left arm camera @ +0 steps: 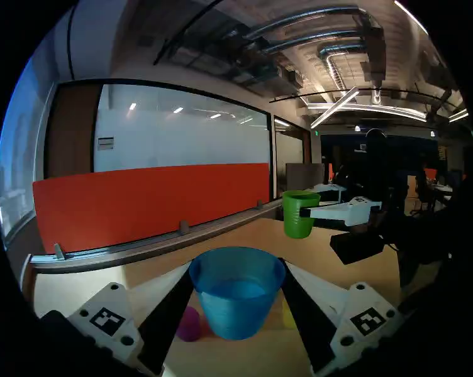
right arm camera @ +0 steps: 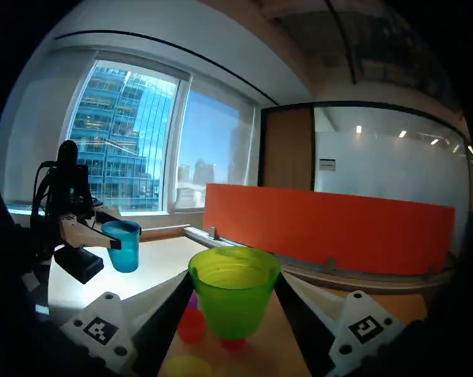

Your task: Pour water

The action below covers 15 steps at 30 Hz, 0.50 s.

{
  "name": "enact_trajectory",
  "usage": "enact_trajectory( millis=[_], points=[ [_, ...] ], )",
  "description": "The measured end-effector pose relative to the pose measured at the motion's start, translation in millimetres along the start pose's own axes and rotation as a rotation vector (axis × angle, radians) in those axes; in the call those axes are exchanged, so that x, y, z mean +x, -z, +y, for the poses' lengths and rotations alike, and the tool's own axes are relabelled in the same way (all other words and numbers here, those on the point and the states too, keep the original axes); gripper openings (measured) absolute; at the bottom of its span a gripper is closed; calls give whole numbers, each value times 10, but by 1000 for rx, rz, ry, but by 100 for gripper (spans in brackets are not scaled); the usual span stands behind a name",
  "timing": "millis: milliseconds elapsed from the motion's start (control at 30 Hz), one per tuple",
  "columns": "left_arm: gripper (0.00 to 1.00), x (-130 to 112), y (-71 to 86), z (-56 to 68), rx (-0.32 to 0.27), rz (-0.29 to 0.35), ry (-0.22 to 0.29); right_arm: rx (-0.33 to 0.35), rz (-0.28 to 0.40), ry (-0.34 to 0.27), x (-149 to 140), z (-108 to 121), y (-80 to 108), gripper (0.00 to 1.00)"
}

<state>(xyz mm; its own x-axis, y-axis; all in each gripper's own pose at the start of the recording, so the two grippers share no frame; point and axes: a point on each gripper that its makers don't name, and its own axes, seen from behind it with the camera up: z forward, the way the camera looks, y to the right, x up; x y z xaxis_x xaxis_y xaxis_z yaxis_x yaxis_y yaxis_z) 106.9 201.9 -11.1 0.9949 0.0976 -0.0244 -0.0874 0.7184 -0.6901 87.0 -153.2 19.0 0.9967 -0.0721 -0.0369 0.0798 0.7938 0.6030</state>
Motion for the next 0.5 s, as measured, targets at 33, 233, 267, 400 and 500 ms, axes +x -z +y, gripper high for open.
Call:
enact_trajectory(
  millis=[33, 233, 267, 400, 500],
  points=[
    [89, 7, -3, -5, 1, 1, -4, 2, 0, 0, -3, -5, -6, 92],
    [89, 84, -16, -87, 23, 9, -35, 30, -8, -5, -28, -86, -61, 91],
    [89, 99, -17, -107, 29, 12, -41, 37, -11, -6, -36, -108, -70, 91],
    [89, 141, -21, -163, 44, 12, -77, 71, -24, -8, -97, -214, -106, 91],
    [89, 189, -20, -186, 54, 14, -106, 97, -34, -11, -134, -303, -128, 91]
  ],
)
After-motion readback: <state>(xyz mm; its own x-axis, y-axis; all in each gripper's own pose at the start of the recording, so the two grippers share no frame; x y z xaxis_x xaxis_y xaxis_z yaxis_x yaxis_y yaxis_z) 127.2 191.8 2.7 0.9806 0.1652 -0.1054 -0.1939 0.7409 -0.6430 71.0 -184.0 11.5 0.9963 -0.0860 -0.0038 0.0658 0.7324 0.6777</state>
